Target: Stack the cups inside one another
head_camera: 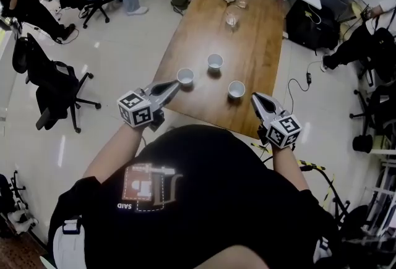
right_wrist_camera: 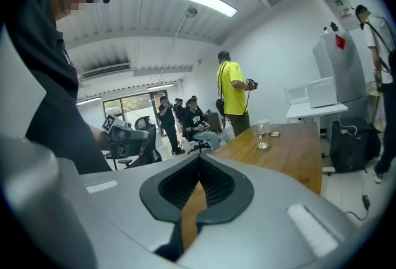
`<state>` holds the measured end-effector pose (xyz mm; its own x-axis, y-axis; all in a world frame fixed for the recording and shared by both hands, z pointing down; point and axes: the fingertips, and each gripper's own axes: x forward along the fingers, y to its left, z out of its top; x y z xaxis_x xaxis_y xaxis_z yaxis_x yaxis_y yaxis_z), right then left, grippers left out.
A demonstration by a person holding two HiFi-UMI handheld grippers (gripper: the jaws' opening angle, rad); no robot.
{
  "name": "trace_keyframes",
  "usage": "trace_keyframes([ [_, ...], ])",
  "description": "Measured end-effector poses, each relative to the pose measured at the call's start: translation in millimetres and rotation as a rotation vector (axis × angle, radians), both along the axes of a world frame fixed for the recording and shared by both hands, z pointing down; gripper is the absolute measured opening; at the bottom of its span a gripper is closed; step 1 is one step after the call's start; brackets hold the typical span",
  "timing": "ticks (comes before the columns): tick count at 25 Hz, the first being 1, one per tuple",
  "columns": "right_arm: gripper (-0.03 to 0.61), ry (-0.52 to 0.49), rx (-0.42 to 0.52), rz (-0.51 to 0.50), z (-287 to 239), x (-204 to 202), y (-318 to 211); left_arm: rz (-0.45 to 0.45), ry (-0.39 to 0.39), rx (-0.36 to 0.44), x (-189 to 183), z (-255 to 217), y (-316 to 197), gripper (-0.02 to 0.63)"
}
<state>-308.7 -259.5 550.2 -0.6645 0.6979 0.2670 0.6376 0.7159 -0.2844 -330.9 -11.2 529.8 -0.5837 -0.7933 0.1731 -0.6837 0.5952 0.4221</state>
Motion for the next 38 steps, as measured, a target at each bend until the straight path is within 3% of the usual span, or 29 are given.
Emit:
trace_keyframes([
  [10,0.015,0.035,0.062,0.047,17,-7,66,0.127,-0.017,-0.013,-30,13,43,0.002],
  [15,0.031,0.036,0.157,-0.034,27,-11,106,0.144,-0.001,-0.001,-28,20,56,0.002],
  [21,0.063,0.021,0.294,-0.253,60,-9,176,0.091,0.026,-0.003,-17,25,78,0.002],
  [25,0.068,-0.001,0.386,-0.347,83,-16,213,0.036,0.058,-0.02,-4,36,98,0.002],
  [32,0.084,-0.024,0.535,-0.419,115,-36,247,-0.046,0.086,-0.035,10,45,128,0.002],
  [38,0.092,0.022,0.709,-0.447,146,-60,255,-0.085,0.096,-0.028,12,46,151,0.002],
])
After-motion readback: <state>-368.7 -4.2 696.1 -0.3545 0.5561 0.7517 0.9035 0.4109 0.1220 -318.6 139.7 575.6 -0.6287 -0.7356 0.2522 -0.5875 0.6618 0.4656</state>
